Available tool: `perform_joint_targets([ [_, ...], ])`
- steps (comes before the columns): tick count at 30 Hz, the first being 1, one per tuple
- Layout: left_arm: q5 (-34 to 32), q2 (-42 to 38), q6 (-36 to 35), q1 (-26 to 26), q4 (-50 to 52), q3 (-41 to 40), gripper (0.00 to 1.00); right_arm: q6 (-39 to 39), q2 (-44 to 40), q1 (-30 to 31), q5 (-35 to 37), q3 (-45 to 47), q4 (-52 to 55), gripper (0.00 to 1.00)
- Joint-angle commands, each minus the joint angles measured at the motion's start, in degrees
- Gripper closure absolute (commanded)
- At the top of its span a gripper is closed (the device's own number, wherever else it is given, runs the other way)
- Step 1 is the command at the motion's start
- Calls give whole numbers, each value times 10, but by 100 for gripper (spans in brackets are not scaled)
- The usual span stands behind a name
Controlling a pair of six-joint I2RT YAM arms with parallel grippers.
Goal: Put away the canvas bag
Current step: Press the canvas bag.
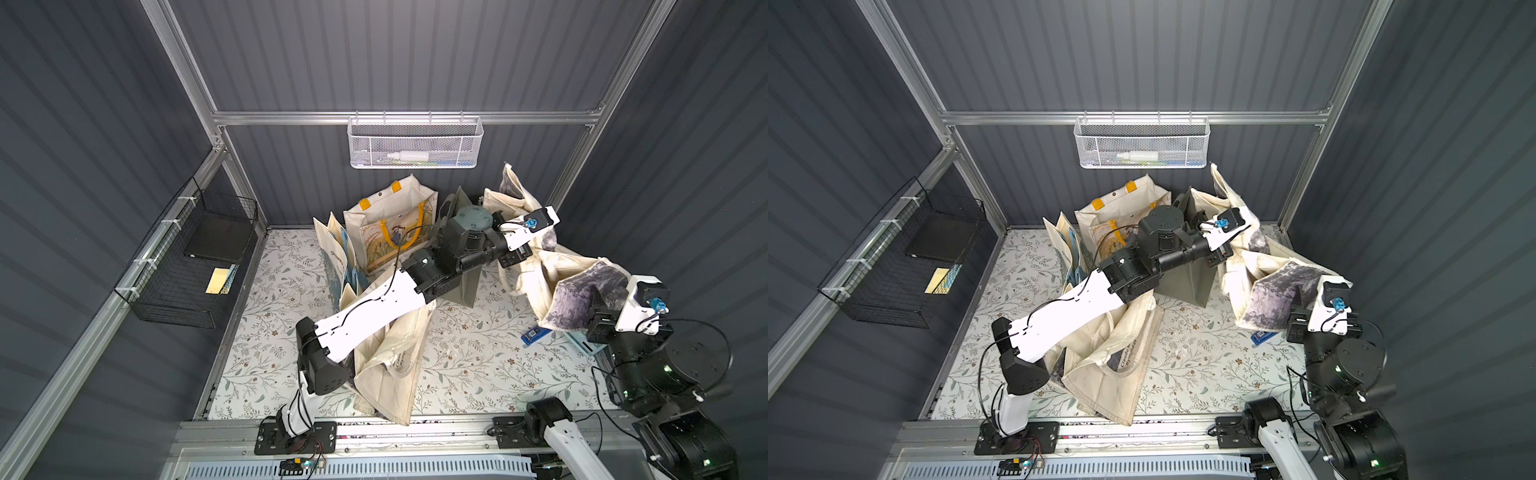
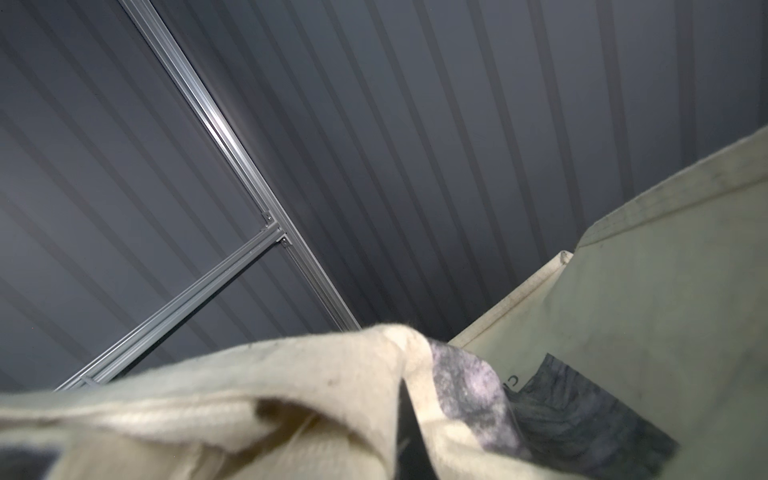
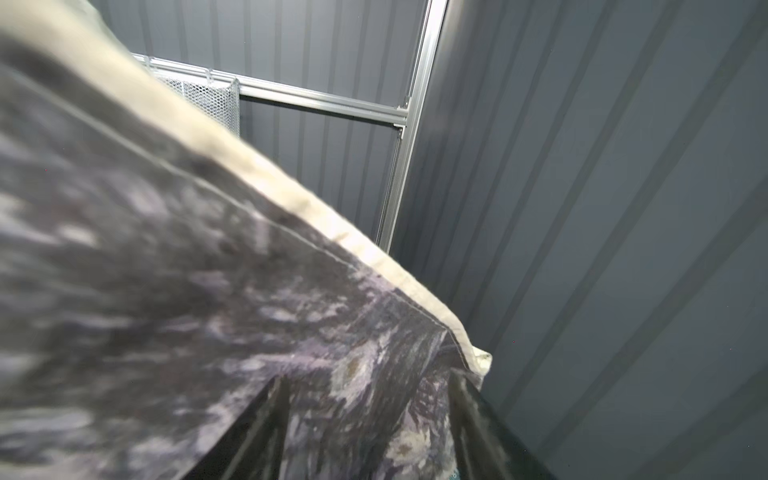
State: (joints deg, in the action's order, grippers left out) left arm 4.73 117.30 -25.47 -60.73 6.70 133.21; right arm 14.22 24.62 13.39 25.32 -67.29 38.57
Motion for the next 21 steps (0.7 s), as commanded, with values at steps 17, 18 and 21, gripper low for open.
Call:
perform_joint_targets([
  [17,-24,-1,-97,3,-160,112,100,-33,-24,119,97,0,-64,39],
  [18,-23,-4,-98,2,-158,109,100,-30,-27,128,99,7,-77,40],
  [21,-19,-29,-95,3,-159,76,100,-12,-34,158,115,29,-129,40],
])
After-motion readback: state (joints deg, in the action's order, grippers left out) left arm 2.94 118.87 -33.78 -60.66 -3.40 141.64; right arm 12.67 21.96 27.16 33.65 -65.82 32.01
